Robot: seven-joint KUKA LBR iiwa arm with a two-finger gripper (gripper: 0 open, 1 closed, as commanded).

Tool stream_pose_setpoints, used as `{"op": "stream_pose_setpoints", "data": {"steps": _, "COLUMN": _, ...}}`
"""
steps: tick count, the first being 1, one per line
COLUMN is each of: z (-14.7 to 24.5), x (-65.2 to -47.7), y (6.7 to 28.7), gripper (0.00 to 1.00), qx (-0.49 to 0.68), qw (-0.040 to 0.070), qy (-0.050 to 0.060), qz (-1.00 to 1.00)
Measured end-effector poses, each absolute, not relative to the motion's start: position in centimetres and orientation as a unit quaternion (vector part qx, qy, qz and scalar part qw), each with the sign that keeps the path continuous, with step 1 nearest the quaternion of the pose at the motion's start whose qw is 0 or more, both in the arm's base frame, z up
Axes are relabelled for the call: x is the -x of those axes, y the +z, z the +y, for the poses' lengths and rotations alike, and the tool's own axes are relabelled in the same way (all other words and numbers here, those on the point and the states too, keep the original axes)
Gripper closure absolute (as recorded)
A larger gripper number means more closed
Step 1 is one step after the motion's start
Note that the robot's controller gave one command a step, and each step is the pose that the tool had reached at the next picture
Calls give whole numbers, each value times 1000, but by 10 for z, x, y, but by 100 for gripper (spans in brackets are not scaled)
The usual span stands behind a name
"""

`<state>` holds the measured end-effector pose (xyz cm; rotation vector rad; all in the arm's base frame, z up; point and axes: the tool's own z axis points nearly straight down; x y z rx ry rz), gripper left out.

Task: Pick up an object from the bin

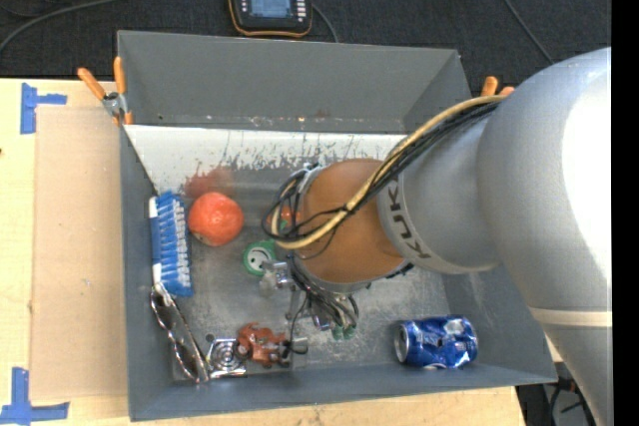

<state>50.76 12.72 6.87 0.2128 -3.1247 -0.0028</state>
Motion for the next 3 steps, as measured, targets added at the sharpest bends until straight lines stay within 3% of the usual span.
{"op": "stream_pose_setpoints", "data": {"steps": 1, "z": 165, "x": -478, "y": 134, "gripper": 0, "qx": -146, "qw": -6, "qy": 0, "qz": -989}}
{"op": "stream_pose_setpoints", "data": {"steps": 2, "z": 126, "x": -498, "y": 99, "gripper": 0, "qx": -422, "qw": 4, "qy": -2, "qz": -907}}
{"op": "stream_pose_setpoints", "data": {"steps": 3, "z": 144, "x": -476, "y": 73, "gripper": 0, "qx": -191, "qw": -13, "qy": 1, "qz": -982}}
